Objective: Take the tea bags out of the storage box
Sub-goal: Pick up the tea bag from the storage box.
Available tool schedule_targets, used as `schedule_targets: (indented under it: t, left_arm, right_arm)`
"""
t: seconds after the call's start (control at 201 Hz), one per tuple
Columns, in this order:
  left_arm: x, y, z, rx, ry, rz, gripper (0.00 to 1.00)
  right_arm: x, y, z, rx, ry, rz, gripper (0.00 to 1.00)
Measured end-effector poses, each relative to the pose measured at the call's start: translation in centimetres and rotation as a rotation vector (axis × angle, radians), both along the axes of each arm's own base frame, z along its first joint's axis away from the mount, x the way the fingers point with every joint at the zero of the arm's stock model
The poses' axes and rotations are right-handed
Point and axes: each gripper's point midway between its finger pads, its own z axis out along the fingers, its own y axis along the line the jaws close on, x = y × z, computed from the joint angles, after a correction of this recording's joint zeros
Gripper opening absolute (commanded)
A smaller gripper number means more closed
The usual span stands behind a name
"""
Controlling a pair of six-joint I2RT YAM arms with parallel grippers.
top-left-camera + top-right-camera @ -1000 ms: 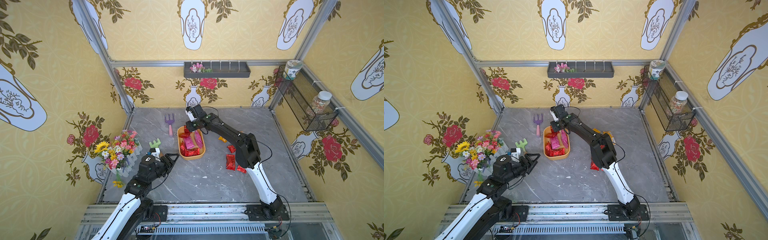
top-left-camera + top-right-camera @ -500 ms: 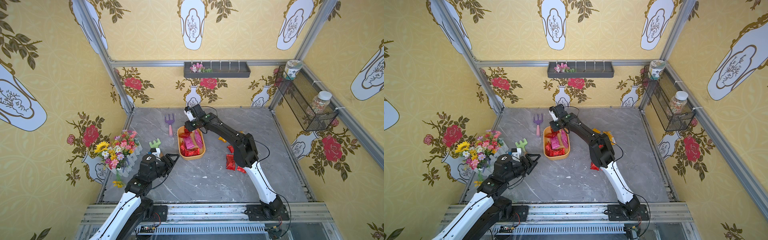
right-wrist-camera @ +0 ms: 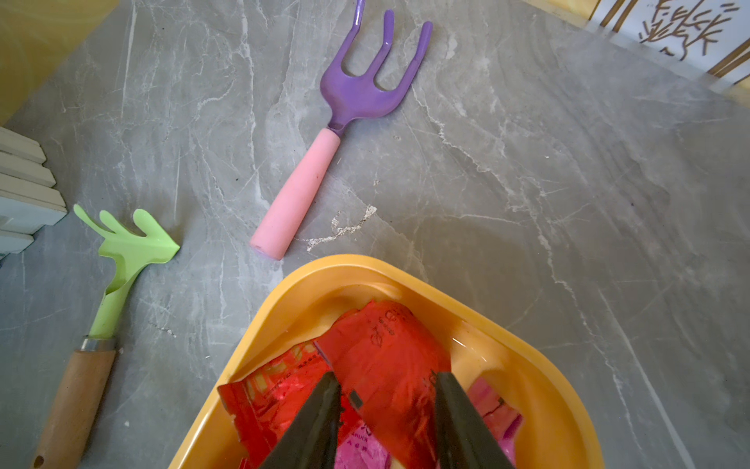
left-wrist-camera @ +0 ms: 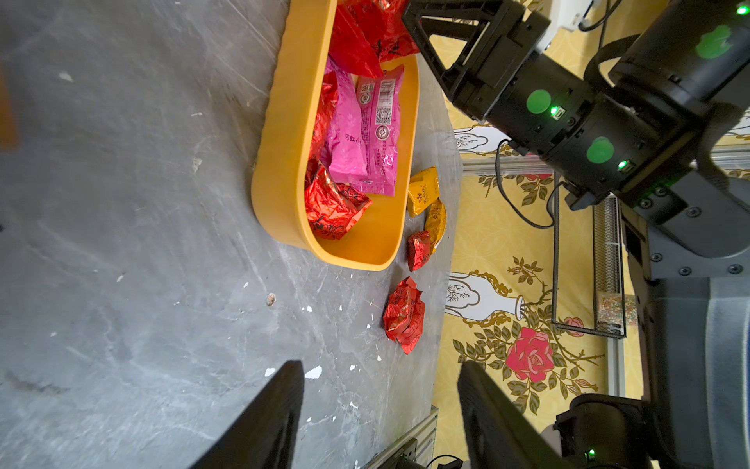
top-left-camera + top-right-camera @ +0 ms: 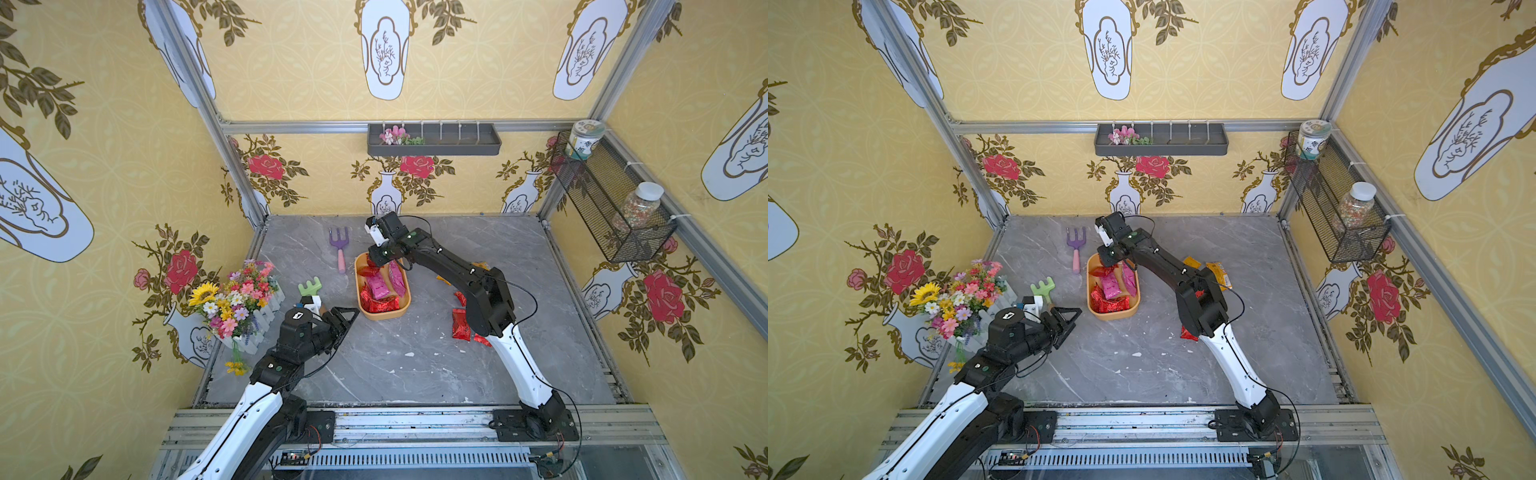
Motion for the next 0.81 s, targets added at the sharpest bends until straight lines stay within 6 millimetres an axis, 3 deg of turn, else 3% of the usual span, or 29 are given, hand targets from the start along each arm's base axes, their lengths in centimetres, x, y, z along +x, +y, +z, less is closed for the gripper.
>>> schedule_targets:
  t: [0.403, 0.662, 0.807]
  left_arm:
    - [0.0, 0.0, 0.1, -0.004, -0.004, -0.003, 0.66]
    - [0.2, -0.1, 0.1, -0.004, 0.005, -0.001, 0.66]
    - [0.6, -0.3, 0.9, -0.010, -0.010, -0.002, 0.66]
  right_arm:
    - [-0.3, -0.6, -0.5, -0.024, 0.002, -0.019, 0.13]
    - [-1.4, -1.1, 3.1, -0.013, -0.052, -0.030, 0.00]
    - [-2.3, -2.0, 5.0, -0.022, -0.083, -0.047, 0.00]
